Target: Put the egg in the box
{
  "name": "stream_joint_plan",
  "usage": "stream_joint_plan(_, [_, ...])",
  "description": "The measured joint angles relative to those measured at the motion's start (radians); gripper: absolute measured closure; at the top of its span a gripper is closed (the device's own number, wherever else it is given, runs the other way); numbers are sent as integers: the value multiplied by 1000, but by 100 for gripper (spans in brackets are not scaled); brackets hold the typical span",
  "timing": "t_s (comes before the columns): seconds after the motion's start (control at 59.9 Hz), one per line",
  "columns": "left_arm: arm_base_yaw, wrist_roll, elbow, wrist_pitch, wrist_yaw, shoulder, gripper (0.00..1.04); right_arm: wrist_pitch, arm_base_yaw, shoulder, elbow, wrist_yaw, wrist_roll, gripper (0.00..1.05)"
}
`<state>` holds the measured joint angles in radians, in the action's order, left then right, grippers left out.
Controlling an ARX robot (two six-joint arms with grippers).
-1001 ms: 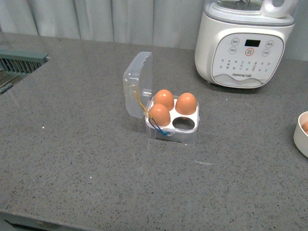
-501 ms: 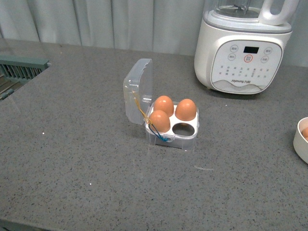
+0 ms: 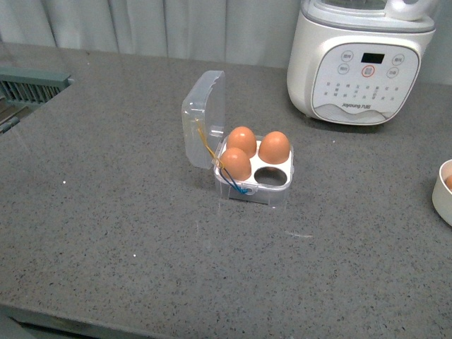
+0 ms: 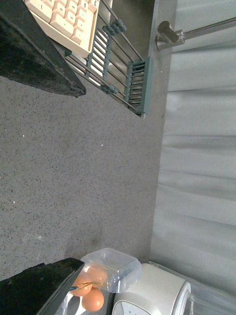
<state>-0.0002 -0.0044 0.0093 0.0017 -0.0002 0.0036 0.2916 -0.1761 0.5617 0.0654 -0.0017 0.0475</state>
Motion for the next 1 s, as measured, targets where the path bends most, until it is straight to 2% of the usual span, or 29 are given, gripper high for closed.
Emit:
stream_joint_plan(0.117, [0, 0, 0, 0, 0, 0, 7, 252, -57, 294, 58, -122, -43, 9])
stream_joint_plan(0.234, [0, 0, 0, 0, 0, 0, 7, 370, -78, 542, 141, -188, -76, 9])
stream_joint_plan(0.334, [0, 0, 0, 0, 0, 0, 7, 380, -87, 722, 206, -235, -110, 9])
stream_joint_plan(0.501, [0, 0, 0, 0, 0, 0, 7, 376, -94, 847, 251, -312, -163, 9])
stream_joint_plan(1.001, [0, 0, 0, 0, 0, 0, 7, 411, -104, 1051, 346, -346, -204, 9])
